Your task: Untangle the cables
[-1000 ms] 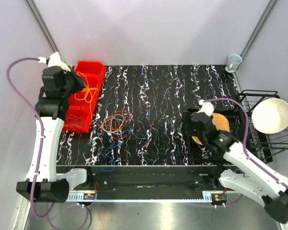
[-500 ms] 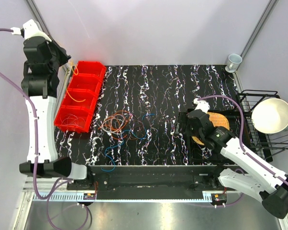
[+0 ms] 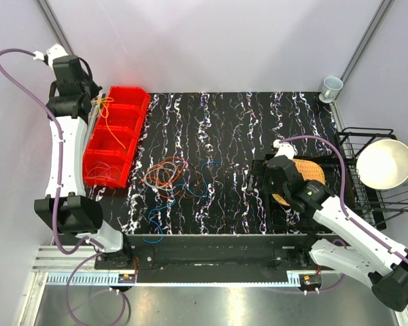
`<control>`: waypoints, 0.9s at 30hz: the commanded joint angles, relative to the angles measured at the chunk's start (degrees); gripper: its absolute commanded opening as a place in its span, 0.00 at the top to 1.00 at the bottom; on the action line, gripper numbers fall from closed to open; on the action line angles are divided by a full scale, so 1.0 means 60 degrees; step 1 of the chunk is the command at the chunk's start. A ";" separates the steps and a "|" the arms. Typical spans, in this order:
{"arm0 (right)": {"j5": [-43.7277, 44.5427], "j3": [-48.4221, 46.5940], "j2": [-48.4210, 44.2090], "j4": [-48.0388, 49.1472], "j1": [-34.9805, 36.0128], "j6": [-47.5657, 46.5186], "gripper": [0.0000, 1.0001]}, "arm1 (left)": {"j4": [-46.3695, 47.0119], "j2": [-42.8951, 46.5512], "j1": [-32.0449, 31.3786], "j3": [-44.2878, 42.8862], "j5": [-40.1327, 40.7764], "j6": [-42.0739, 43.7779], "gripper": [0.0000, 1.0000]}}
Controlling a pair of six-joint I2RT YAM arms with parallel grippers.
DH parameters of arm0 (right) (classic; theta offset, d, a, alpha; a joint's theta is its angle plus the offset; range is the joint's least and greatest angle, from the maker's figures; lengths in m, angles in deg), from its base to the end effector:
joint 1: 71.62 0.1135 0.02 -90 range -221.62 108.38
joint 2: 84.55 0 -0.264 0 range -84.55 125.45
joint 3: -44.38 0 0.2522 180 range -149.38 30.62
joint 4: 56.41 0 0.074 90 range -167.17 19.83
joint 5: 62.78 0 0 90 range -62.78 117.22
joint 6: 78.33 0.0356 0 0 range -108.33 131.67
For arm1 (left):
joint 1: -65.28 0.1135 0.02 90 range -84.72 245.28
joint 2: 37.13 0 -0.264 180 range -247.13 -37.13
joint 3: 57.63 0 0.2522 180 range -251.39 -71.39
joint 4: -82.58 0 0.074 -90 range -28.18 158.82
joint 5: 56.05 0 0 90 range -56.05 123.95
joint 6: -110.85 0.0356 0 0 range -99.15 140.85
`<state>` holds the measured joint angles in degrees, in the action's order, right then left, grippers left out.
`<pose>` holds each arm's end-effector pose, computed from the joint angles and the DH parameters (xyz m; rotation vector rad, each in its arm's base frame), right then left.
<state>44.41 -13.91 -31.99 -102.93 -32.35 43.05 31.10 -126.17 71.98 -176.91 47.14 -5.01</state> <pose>0.1555 0.1135 0.2777 0.0006 2.2645 0.3196 0.3315 0.0471 0.4651 -0.6859 1.8054 0.0003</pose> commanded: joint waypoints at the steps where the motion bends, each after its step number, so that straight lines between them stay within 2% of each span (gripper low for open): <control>1: -0.0038 0.0010 -0.0161 0.0302 0.0004 -0.0117 0.00 | 0.0953 0.0073 0.0114 0.0869 0.0701 -0.0317 1.00; 6: -0.0067 -0.0005 -0.0015 0.0332 0.0004 -0.0132 0.00 | 0.2020 0.0688 0.0246 0.2597 0.0775 -0.0450 1.00; 8: -0.0067 -0.0034 0.0059 0.0317 0.0018 -0.0146 0.00 | 0.2096 0.0616 0.0246 0.2804 0.0819 -0.0420 1.00; 18: -0.0097 -0.0092 0.0308 0.0361 0.0018 -0.0176 0.00 | 0.1496 -0.0672 0.0509 0.2571 0.0454 -0.0406 1.00; 23: -0.0140 -0.0063 0.0162 0.0347 0.0004 -0.0176 0.00 | 0.0590 -0.1274 0.0495 0.2322 0.0453 -0.0771 1.00; 27: -0.0111 -0.0034 0.0133 0.0347 0.0004 -0.0190 0.00 | 0.0206 -0.0880 0.0130 0.2424 0.1578 -0.1050 1.00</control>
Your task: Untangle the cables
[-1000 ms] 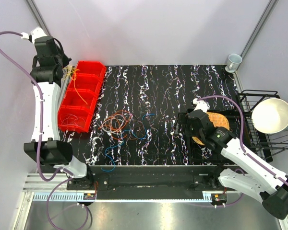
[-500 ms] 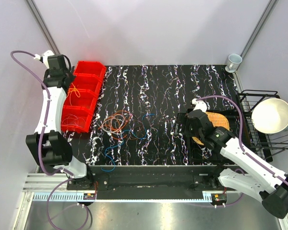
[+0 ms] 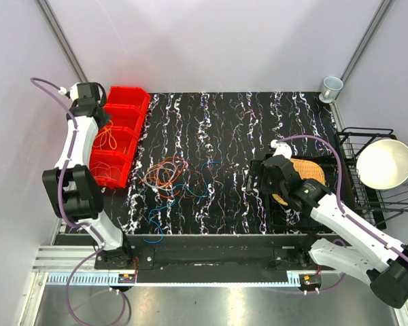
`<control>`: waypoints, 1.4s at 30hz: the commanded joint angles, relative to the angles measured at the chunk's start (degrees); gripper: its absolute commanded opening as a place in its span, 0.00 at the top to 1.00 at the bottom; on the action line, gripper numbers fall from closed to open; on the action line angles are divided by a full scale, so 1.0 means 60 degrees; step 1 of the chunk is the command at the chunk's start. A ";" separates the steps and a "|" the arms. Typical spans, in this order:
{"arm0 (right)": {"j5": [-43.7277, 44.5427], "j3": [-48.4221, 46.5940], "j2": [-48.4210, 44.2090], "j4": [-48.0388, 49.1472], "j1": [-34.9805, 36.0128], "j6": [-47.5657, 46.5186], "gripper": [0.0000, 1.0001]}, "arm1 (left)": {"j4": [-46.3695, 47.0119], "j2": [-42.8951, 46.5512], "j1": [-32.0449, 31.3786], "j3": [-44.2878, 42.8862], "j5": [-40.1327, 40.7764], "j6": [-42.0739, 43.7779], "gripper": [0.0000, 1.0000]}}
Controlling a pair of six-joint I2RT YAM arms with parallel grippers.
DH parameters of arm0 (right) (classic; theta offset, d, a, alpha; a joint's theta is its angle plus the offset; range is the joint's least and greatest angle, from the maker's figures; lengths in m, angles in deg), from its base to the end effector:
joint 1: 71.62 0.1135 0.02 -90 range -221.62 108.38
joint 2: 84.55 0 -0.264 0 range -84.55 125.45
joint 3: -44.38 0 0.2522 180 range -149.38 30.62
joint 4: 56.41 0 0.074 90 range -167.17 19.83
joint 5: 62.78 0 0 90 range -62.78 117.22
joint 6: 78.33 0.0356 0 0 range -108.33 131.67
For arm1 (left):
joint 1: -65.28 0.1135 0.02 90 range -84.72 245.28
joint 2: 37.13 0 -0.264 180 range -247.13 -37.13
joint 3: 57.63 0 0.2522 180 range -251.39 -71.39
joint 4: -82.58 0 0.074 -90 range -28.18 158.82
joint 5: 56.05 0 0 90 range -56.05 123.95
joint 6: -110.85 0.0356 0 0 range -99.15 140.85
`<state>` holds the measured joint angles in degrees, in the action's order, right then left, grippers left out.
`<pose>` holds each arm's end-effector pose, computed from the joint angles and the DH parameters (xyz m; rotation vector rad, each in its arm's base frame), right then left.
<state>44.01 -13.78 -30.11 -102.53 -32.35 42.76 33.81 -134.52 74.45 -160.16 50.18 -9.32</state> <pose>0.1598 0.1173 0.2717 -0.0146 2.2911 0.3052 0.3770 0.0709 0.3233 -0.9044 2.1137 0.1426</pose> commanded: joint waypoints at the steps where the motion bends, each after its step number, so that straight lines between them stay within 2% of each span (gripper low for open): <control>1: -0.0046 -0.0056 -0.0166 0.0281 0.0004 -0.0143 0.00 | -0.0202 0.0832 -0.0559 -0.0322 0.1292 -0.0303 1.00; 6: -0.0104 -0.0056 -0.0166 0.0310 0.0004 -0.0157 0.00 | -0.0172 0.1537 -0.1249 -0.0278 0.2143 0.0106 1.00; 13: -0.0104 -0.0085 -0.0093 0.0310 0.0018 -0.0158 0.00 | -0.0406 0.1510 -0.1338 -0.0160 0.2422 0.0268 1.00; 24: -0.0177 -0.0056 -0.0181 0.0325 0.0004 -0.0172 0.00 | -0.1094 0.0090 -0.1323 -0.1083 0.1764 0.0473 1.00; 34: -0.0177 -0.0027 -0.0254 0.0325 0.0018 -0.0158 0.00 | -0.1446 -0.0585 -0.1192 -0.1566 0.1017 0.0429 1.00; 38: -0.0236 -0.0026 -0.0225 0.0310 0.0004 -0.0187 0.00 | -0.1402 -0.1112 -0.0826 -0.1977 0.0402 0.0357 1.00; 42: -0.0222 -0.0026 -0.0225 0.0325 0.0004 -0.0172 0.00 | -0.1168 -0.1260 -0.0401 -0.1802 -0.0068 0.0239 1.00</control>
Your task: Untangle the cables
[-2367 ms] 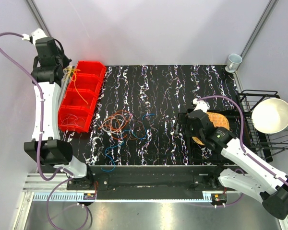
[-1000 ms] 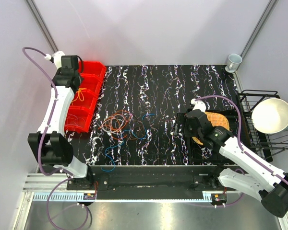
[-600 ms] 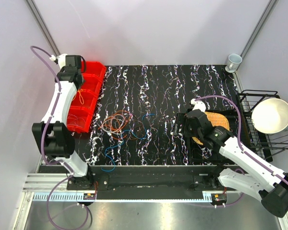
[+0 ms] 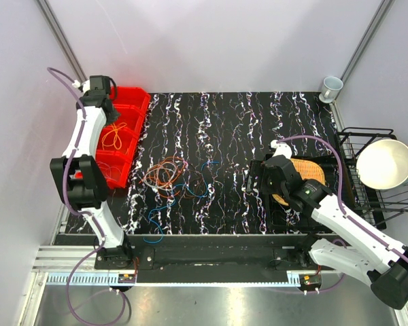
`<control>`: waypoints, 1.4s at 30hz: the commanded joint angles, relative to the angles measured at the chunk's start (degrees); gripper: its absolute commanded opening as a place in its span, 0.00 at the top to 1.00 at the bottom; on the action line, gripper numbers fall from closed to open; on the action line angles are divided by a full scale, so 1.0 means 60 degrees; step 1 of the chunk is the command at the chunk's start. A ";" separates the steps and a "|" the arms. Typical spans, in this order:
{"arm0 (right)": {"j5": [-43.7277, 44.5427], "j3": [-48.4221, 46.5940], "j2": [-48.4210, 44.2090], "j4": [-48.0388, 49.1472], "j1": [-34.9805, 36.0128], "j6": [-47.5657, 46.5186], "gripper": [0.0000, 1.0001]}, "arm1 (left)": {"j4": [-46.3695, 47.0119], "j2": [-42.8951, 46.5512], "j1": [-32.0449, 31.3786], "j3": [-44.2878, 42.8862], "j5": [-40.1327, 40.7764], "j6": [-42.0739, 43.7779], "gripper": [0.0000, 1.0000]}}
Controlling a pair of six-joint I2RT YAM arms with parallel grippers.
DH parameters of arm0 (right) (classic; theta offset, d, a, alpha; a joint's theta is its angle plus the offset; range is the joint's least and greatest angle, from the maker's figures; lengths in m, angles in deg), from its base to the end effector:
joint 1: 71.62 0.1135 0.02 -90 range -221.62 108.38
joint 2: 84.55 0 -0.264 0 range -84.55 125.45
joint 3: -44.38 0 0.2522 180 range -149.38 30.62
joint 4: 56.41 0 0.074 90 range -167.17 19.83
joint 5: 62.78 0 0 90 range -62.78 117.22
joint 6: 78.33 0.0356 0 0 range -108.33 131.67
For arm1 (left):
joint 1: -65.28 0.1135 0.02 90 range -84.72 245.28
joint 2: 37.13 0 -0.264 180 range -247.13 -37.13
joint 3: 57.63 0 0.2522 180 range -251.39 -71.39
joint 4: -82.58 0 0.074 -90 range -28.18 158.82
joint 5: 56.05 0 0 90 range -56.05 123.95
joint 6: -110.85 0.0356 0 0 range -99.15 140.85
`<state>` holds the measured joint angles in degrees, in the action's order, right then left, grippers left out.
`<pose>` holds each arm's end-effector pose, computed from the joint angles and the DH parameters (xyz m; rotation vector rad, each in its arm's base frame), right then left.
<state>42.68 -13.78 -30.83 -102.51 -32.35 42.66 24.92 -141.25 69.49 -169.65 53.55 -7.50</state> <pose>0.1579 0.1168 0.2738 -0.0261 2.2885 0.3363 0.4017 0.0415 0.3221 -0.8117 2.2421 0.2197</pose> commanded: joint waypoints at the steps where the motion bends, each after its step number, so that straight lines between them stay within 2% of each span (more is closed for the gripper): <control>1: 0.0030 -0.0041 -0.0105 0.0321 0.0004 -0.0154 0.00 | 0.0416 -0.0123 0.0456 -0.0162 -0.0629 -0.0078 1.00; 8: 0.0030 -0.0056 -0.0017 0.0321 0.0004 -0.0154 0.00 | 0.1002 -0.0284 0.0924 0.0219 -0.0994 -0.0415 1.00; 9: 0.0016 -0.0041 -0.0017 0.0336 0.0018 -0.0139 0.00 | 0.1076 -0.0284 0.0968 0.0350 -0.1082 -0.0459 0.94; 11: 0.0016 -0.0041 -0.0031 0.0336 0.0004 -0.0139 0.00 | 0.1252 -0.0211 0.0998 0.0438 -0.1259 -0.0503 0.76; 12: 0.0015 -0.0041 -0.0046 0.0336 0.0004 -0.0154 0.00 | 0.1339 -0.0153 0.1012 0.0526 -0.1302 -0.0488 0.40; 13: 0.0015 -0.0041 -0.0046 0.0336 0.0018 -0.0139 0.00 | 0.1427 -0.0065 0.1013 0.0614 -0.1419 -0.0474 0.28; 15: 0.0045 -0.0056 -0.0046 0.0336 0.0004 -0.0139 0.00 | 0.1835 0.0388 0.1013 0.0862 -0.1449 -0.0459 0.09; 16: 0.0030 -0.0041 -0.0060 0.0336 0.0018 -0.0154 0.00 | 0.1983 0.0564 0.1013 0.1168 -0.1348 -0.0459 0.06; 19: 0.0001 -0.0027 -0.0061 0.0336 0.0004 -0.0139 0.01 | 0.2248 0.1092 0.1013 0.1537 -0.1012 -0.0386 0.03; 28: 0.0030 0.0003 -0.0090 0.0350 0.0018 -0.0110 0.00 | 0.2278 0.1940 0.0779 0.1903 -0.0586 -0.0269 0.03; 31: 0.0045 -0.0026 -0.0002 0.0365 0.0004 -0.0110 0.00 | 0.2161 0.2409 0.0326 0.1831 -0.0236 -0.0006 0.03; 35: 0.0103 -0.0070 0.0173 0.0380 0.0018 -0.0110 0.00 | 0.1445 0.2733 -0.0873 0.1319 0.0557 0.0259 0.02; 38: 0.0147 -0.0129 0.0261 0.0365 0.0004 -0.0139 0.00 | 0.0814 0.2982 -0.1316 0.1083 0.0309 0.0186 0.02; 42: 0.0235 -0.0144 0.0320 0.0365 0.0004 -0.0154 0.00 | 0.0710 0.3815 -0.1506 0.2513 -0.0582 -0.0063 0.01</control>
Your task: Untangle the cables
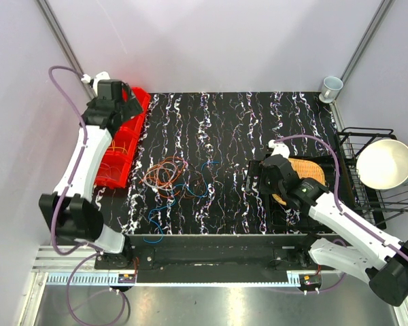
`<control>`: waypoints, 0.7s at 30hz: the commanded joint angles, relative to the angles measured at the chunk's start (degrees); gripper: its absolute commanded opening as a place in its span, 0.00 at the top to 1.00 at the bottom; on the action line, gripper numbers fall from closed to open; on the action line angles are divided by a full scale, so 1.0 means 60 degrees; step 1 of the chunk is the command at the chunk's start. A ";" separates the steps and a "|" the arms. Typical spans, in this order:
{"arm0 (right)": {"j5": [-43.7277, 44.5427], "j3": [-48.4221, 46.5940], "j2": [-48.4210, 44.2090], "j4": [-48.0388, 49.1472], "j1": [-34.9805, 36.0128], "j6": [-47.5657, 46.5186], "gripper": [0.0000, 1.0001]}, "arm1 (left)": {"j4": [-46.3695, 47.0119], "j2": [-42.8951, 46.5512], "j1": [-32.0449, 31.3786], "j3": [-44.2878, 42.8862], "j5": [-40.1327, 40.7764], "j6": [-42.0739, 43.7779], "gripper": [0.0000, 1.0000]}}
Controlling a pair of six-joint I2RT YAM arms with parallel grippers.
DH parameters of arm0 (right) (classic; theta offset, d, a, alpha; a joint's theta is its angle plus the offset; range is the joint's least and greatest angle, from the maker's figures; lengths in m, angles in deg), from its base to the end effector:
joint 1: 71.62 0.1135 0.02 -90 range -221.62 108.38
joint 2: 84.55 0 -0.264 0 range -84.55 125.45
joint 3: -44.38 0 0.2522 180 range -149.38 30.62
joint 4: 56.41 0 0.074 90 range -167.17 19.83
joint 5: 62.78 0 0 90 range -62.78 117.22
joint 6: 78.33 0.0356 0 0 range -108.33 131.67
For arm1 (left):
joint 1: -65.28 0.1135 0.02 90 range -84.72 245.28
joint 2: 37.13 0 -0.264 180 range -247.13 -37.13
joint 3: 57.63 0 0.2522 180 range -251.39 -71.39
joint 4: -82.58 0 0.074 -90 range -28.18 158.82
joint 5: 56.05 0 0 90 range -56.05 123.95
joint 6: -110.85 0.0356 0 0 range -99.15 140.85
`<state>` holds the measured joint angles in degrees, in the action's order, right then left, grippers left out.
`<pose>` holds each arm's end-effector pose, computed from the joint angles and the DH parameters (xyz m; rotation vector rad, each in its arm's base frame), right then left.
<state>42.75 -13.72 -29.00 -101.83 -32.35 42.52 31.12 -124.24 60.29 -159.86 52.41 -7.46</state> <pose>0.1624 0.1205 0.2687 -0.0325 2.3063 0.3199 0.3367 -0.0181 0.3791 -0.6106 2.0800 0.0233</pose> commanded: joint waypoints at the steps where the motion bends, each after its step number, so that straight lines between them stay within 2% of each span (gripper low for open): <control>1: 0.0224 -0.0140 0.0014 0.0267 0.0004 -0.0132 0.00 | -0.0324 0.1447 -0.0133 0.1235 -0.0425 -0.0187 0.01; 3: 0.0239 -0.0154 0.0087 0.0267 0.0004 -0.0132 0.00 | -0.0266 0.1962 -0.0397 0.2348 -0.0323 -0.0261 0.02; 8: 0.0137 -0.0242 0.0394 0.0252 0.0004 -0.0161 0.00 | -0.0266 0.3413 -0.1978 0.4499 0.0145 -0.0495 0.03; 12: -0.0054 -0.0315 0.0644 0.0252 0.0018 -0.0205 0.00 | -0.0310 0.4335 -0.3208 0.5996 0.0672 -0.1371 0.06; 15: -0.0040 -0.0316 0.0717 0.0252 0.0004 -0.0220 0.00 | -0.0266 0.4498 -0.4277 0.6905 0.1069 -0.1899 0.06; 21: -0.0142 -0.0374 0.0893 0.0267 0.0004 -0.0249 0.00 | 0.0701 0.4324 -0.4879 0.8108 0.0703 -0.2354 0.12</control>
<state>42.55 -13.74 -24.19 -101.51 -32.35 42.04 29.97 -98.10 33.07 -113.00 54.99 -17.56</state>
